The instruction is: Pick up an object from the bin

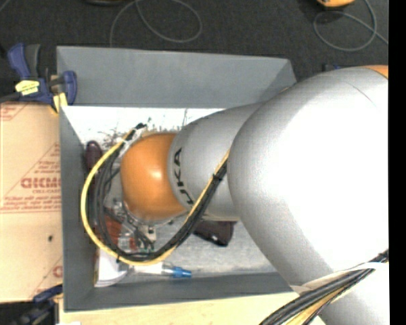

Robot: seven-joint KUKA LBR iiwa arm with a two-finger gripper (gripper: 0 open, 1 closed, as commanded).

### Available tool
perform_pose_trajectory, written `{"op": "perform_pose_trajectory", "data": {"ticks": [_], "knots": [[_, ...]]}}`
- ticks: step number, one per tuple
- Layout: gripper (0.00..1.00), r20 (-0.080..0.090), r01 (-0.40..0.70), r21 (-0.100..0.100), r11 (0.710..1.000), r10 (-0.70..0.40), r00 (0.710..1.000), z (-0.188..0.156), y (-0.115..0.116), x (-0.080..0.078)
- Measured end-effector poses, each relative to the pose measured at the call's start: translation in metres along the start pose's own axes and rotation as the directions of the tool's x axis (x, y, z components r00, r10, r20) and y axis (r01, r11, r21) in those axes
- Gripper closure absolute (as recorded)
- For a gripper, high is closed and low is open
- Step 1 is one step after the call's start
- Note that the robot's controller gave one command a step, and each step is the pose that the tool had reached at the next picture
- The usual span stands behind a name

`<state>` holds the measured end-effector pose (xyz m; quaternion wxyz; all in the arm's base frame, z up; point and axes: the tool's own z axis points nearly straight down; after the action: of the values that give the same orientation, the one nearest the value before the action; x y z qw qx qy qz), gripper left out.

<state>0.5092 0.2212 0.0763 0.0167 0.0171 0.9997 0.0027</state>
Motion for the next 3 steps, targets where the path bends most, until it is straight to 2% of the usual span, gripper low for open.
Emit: {"op": "perform_pose_trajectory", "data": {"ticks": [2, 3], "knots": [[1.00, 0.001, -0.017, -0.001, 1.000, 0.017, 1.000, 0.0014, 0.0031, -0.0039], [1.00, 0.009, -0.040, -0.006, 0.999, 0.040, 0.999, 0.0018, -0.0021, -0.0040]]}}
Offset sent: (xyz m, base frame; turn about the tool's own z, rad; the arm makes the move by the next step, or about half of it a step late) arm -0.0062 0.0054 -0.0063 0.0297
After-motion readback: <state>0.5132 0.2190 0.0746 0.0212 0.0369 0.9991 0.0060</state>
